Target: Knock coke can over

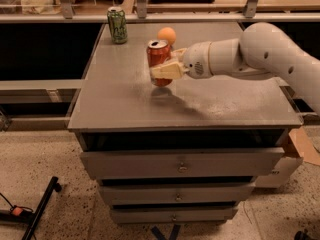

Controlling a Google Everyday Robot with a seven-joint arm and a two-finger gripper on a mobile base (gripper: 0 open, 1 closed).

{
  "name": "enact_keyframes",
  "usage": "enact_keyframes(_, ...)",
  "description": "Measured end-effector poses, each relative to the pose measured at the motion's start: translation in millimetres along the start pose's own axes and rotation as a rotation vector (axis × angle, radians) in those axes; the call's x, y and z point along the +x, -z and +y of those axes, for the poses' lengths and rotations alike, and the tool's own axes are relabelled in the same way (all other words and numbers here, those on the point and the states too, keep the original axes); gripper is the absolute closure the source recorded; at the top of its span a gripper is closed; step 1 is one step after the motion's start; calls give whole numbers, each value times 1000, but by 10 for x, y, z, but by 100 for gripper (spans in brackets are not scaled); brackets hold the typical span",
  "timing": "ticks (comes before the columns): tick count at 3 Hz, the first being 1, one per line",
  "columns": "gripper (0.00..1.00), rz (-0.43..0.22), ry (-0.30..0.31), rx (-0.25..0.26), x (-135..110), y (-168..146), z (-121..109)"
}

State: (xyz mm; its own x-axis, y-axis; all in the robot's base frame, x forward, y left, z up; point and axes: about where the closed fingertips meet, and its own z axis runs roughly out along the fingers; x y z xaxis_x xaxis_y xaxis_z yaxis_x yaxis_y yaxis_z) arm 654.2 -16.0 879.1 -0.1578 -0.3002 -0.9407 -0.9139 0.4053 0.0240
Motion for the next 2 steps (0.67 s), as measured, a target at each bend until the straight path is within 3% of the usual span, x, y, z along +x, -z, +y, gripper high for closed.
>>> enact_keyframes(2, 100, 337, 215, 142, -204, 251, 3)
